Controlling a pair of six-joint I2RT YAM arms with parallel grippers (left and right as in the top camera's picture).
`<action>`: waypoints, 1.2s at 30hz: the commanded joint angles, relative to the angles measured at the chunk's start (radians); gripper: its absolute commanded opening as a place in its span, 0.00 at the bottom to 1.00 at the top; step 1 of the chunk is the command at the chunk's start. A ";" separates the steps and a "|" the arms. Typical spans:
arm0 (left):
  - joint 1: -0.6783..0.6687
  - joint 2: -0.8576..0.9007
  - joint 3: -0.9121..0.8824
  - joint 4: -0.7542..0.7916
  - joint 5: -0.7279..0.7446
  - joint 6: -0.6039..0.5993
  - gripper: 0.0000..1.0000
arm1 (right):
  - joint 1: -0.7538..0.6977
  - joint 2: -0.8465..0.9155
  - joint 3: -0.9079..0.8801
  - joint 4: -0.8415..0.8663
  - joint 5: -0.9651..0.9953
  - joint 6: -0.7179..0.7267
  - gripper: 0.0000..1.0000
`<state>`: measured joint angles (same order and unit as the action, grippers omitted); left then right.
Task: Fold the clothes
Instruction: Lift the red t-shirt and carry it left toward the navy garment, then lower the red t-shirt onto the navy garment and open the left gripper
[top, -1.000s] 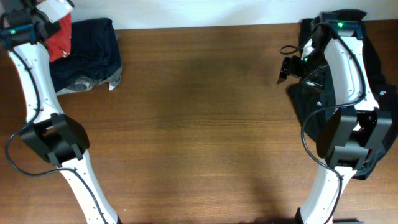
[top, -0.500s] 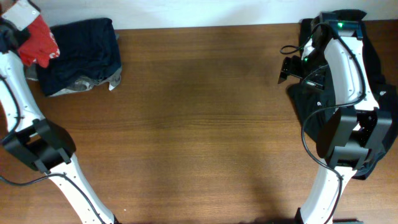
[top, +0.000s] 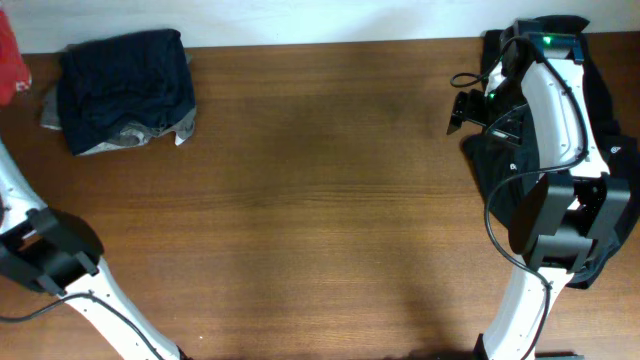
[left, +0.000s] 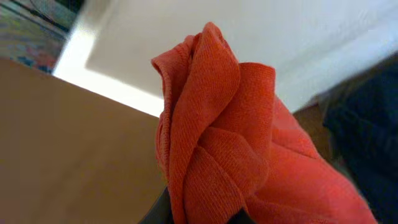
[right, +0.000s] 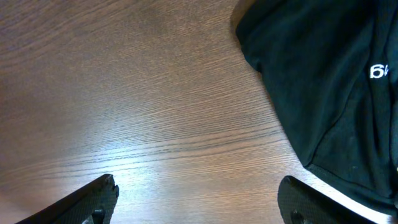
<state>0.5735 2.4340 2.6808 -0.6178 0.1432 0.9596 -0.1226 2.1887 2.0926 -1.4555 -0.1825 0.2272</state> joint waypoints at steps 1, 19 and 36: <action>-0.024 -0.059 -0.011 0.005 0.093 -0.021 0.00 | 0.006 -0.033 0.003 -0.008 0.010 -0.010 0.87; -0.055 0.053 -0.038 0.021 0.039 0.025 0.00 | 0.006 -0.033 0.003 -0.037 0.010 -0.009 0.87; -0.121 0.121 -0.053 -0.003 0.036 0.025 0.00 | 0.006 -0.033 0.003 -0.032 0.010 -0.010 0.87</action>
<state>0.4915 2.5080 2.6308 -0.6273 0.1757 0.9726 -0.1226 2.1887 2.0926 -1.4883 -0.1825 0.2272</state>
